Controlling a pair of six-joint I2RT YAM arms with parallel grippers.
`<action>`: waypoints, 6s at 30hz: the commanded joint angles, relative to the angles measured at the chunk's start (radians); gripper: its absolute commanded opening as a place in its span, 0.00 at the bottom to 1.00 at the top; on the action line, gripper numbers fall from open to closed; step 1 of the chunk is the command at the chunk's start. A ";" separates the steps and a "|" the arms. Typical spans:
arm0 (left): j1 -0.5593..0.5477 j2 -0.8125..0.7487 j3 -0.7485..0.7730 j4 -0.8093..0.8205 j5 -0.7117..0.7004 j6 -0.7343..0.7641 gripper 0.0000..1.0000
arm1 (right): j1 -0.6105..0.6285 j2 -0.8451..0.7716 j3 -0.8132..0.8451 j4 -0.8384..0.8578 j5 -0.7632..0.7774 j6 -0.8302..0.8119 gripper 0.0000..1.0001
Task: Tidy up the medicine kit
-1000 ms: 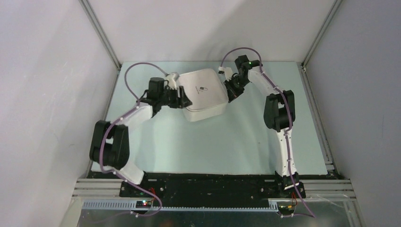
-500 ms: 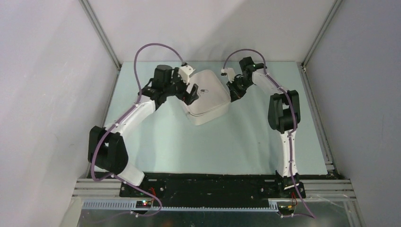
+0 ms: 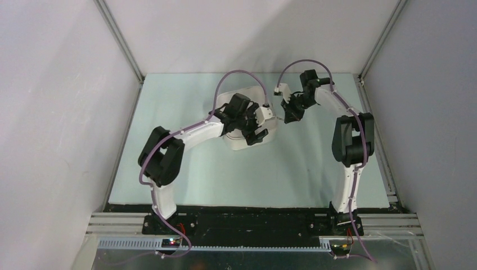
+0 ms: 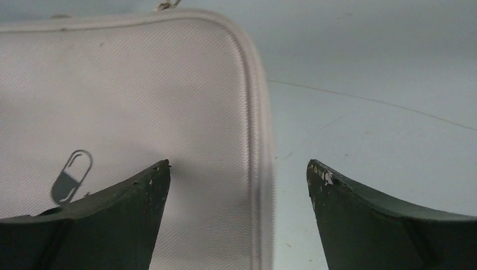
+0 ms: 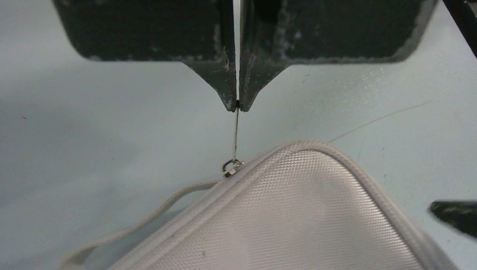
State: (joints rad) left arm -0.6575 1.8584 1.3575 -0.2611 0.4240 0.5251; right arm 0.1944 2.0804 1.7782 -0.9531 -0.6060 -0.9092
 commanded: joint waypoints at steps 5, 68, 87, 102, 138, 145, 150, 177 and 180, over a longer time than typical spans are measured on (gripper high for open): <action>0.027 0.030 -0.012 0.183 -0.242 -0.079 0.88 | 0.011 -0.174 -0.144 -0.060 -0.119 -0.109 0.00; 0.151 -0.073 -0.117 0.047 -0.015 0.005 0.81 | 0.062 0.093 0.111 0.023 -0.135 -0.478 0.00; 0.105 -0.008 -0.100 0.281 -0.106 -0.192 0.79 | 0.178 -0.078 -0.030 -0.203 -0.263 -0.010 0.00; 0.070 -0.026 -0.123 0.356 -0.107 -0.274 0.78 | 0.253 -0.107 -0.110 0.110 -0.365 0.651 0.00; 0.268 0.050 -0.052 0.360 0.061 -0.992 0.95 | -0.029 0.168 0.147 0.079 0.147 0.498 0.00; 0.251 0.023 0.059 0.234 0.151 -0.879 0.88 | -0.046 0.231 0.256 0.099 0.232 0.461 0.00; 0.337 0.004 0.157 0.148 0.095 -0.733 0.91 | -0.041 0.198 0.254 0.091 0.185 0.432 0.00; 0.446 0.180 0.173 0.311 0.343 -1.074 0.47 | 0.089 0.211 0.272 0.028 0.199 0.299 0.00; 0.451 0.001 -0.102 0.373 0.342 -1.056 0.38 | 0.117 0.228 0.294 0.028 0.182 0.293 0.00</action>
State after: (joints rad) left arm -0.1646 2.1132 1.4910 -0.0032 0.5919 -0.4656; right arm 0.2199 2.2658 2.0319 -0.9127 -0.3107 -0.6060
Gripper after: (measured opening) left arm 0.487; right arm 0.009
